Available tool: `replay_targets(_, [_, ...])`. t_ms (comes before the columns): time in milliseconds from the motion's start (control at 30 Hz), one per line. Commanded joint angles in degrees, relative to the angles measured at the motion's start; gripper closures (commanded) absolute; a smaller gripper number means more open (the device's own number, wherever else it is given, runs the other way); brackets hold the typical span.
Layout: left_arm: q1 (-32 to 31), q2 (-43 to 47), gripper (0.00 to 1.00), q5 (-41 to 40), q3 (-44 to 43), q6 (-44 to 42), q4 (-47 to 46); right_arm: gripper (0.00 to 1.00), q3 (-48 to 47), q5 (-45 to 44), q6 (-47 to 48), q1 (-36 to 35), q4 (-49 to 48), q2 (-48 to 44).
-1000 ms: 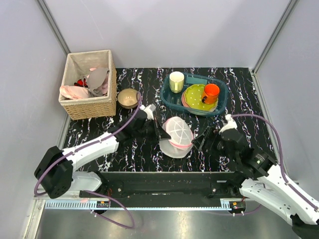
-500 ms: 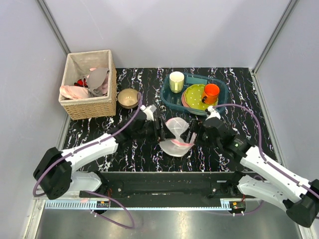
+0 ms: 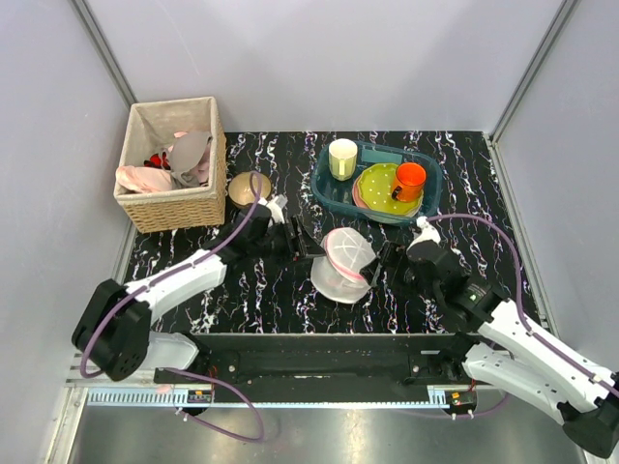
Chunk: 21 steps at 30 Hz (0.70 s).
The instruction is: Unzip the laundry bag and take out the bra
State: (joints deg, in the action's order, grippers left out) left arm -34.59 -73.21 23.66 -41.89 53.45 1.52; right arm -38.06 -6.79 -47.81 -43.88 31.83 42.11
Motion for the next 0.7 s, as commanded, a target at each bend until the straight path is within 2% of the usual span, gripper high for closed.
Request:
replay_targets(0, [0.05, -4.39, 0.31, 1.22, -2.68, -0.98, -2.40, 0.16, -4.99, -3.15, 1.84, -0.33, 0.68, 2.54])
replay_targets(33, [0.05, -5.18, 0.32, 1.39, -2.06, -0.63, -3.70, 0.17, -5.79, -3.15, 2.89, -0.33, 0.68, 3.24])
replay_targets(100, [0.05, -5.45, 0.40, 2.18, 0.48, -0.45, -5.99, 0.17, -8.32, -3.23, 3.95, -0.24, 0.86, 5.52])
replay_targets(300, [-0.92, -11.33, 0.44, 6.31, 0.85, -0.63, -12.50, 0.17, -16.06, -3.24, 8.34, -0.42, 0.51, 15.71])
replay_targets(433, [-2.67, -15.47, 0.67, 7.80, -0.39, 1.21, -15.05, 0.15, -18.97, -2.70, 9.58, -1.03, -2.65, 22.57])
replay_targets(533, [-3.12, -15.91, 0.80, 7.54, -0.30, 1.75, -15.67, 0.15, -21.08, -2.36, 10.37, -1.30, -3.62, 28.36])
replay_targets(567, [-3.12, -15.74, 0.91, 7.45, -0.39, 1.74, -15.41, 0.15, -21.78, -2.09, 10.54, -1.65, -4.23, 29.34])
replay_targets(600, [-3.12, -15.56, 0.97, 7.28, -0.73, 1.57, -14.54, 0.15, -22.22, -1.92, 10.81, -1.82, -4.24, 30.22])
replay_targets(667, [-3.12, -15.30, 1.00, 7.10, -0.83, 1.30, -13.65, 0.15, -23.28, -2.44, 10.99, -3.05, -4.24, 32.50])
